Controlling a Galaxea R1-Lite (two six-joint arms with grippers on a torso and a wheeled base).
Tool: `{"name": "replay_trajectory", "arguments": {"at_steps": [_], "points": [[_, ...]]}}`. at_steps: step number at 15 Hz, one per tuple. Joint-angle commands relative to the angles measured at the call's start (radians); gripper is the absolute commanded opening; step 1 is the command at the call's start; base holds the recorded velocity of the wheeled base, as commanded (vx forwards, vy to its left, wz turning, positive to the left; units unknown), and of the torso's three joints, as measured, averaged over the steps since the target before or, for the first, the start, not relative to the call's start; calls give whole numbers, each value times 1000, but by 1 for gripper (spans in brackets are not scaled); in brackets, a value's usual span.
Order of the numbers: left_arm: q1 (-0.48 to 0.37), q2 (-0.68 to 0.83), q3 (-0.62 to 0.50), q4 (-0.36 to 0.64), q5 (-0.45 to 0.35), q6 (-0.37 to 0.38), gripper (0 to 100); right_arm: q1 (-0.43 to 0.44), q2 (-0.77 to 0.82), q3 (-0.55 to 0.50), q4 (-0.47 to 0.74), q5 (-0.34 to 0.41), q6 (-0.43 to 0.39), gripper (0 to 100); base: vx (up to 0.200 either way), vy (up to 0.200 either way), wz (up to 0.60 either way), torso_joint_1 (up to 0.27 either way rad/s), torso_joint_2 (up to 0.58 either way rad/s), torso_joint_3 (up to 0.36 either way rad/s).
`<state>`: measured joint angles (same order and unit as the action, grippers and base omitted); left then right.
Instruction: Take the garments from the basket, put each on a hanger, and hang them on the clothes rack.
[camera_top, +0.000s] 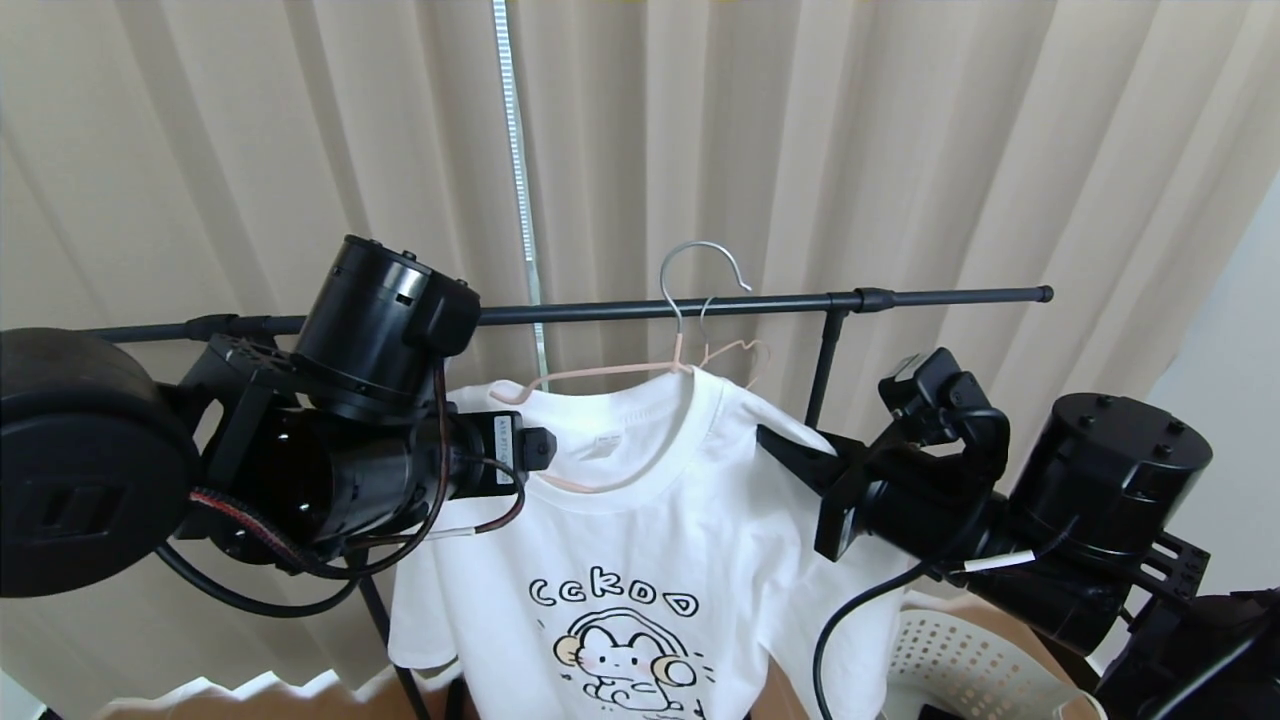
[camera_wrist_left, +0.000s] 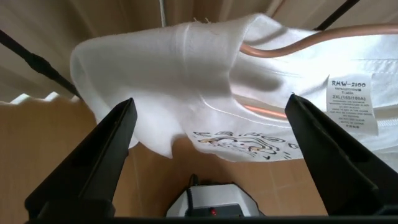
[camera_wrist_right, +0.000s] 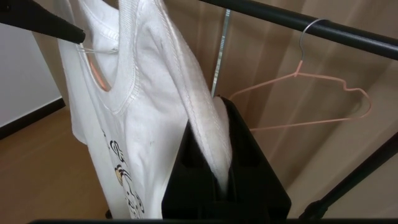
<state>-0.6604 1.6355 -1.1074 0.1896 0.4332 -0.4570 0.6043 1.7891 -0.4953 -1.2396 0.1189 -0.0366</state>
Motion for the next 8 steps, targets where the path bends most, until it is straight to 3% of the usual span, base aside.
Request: {"name": "replay_trajectory", "arguments": {"at_steps": [1, 3, 7, 8], "points": [[5, 4, -2, -1, 2, -2, 100, 0, -2, 0, 0, 1, 0, 0, 0, 0, 0, 0, 0, 0], [12, 13, -6, -4, 53, -14, 100, 0, -2, 3, 0, 1, 0, 0, 0, 0, 0, 0, 0, 0], [15, 21, -6, -4, 68, -40, 100, 0, -2, 4, 0, 1, 0, 0, 0, 0, 0, 0, 0, 0], [21, 26, -8, -5, 70, -40, 0, 0, -2, 4, 0, 1, 0, 0, 0, 0, 0, 0, 0, 0]]}}
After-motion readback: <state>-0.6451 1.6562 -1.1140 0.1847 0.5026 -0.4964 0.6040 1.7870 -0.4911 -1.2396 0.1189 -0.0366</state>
